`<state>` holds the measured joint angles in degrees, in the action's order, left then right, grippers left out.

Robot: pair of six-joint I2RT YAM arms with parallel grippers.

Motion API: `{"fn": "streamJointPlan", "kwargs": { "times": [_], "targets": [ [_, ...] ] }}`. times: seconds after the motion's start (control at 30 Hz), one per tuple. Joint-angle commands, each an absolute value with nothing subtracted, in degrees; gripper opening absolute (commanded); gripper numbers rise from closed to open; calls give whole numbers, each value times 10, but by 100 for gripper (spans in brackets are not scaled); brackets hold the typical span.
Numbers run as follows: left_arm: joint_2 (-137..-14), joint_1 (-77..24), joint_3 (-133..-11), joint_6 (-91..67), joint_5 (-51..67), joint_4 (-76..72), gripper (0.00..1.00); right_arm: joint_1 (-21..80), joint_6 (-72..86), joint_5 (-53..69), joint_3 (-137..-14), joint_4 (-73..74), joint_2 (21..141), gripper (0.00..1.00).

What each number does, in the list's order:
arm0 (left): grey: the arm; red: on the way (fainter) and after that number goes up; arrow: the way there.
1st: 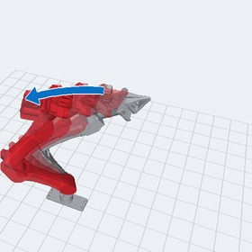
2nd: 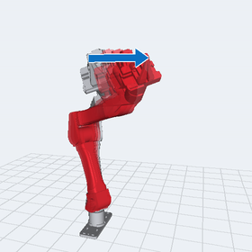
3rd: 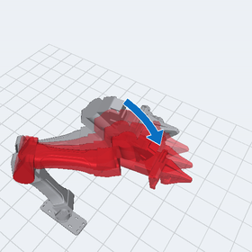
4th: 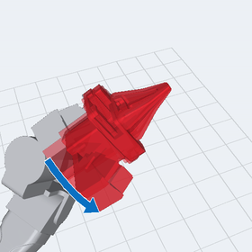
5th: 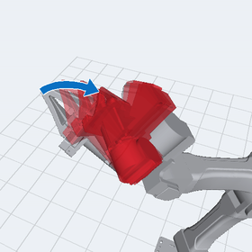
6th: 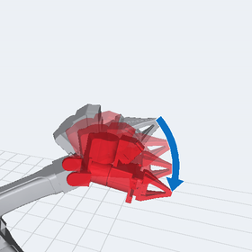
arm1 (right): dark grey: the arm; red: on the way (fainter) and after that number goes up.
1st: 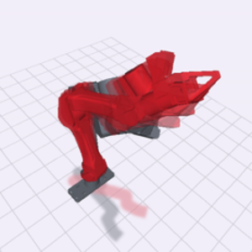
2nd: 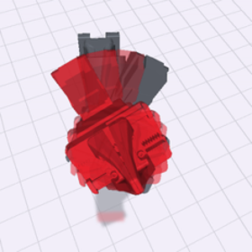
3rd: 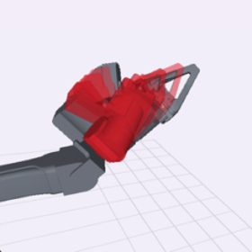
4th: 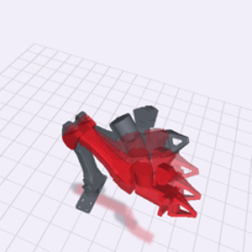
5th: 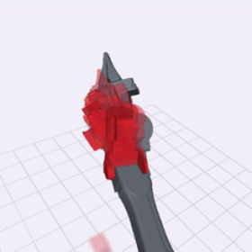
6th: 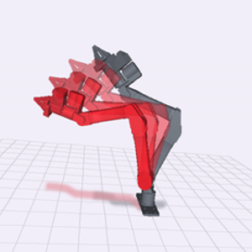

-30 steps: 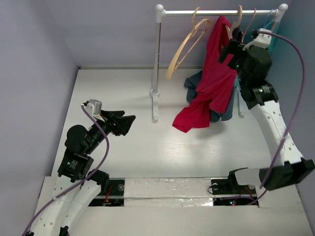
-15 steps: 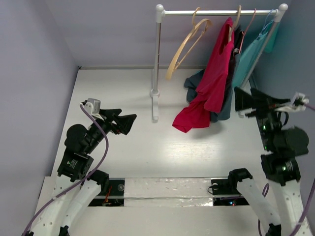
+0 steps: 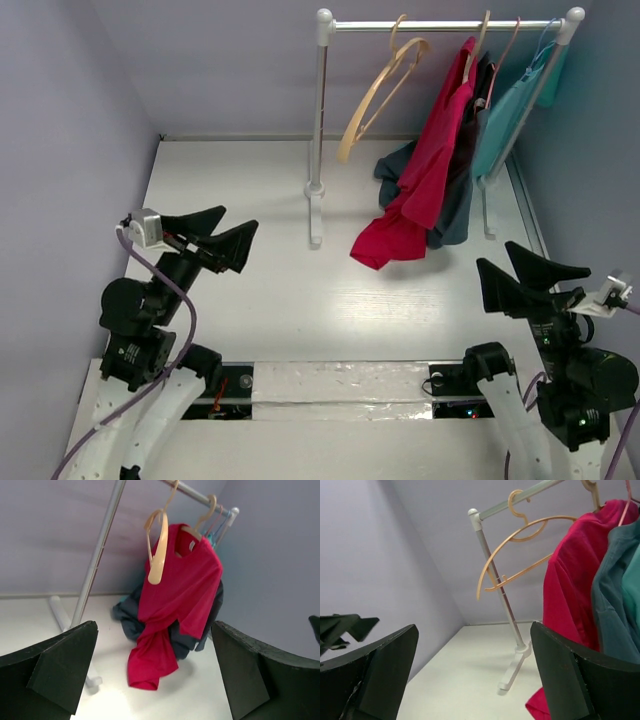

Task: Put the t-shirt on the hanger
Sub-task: Reset both arms

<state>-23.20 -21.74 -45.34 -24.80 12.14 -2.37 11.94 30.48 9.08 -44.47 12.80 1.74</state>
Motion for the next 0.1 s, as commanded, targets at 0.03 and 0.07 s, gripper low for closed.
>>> {"fn": "streamJointPlan", "kwargs": {
  "times": [0.03,0.07],
  "targets": [
    [-223,-216,-440,-267,103,-69,96,115,272,79,-461,182,18,100],
    [-227,-216,-440,-268,102,-64,97,115,270,80,-460,178,22,100]
  ]
}}
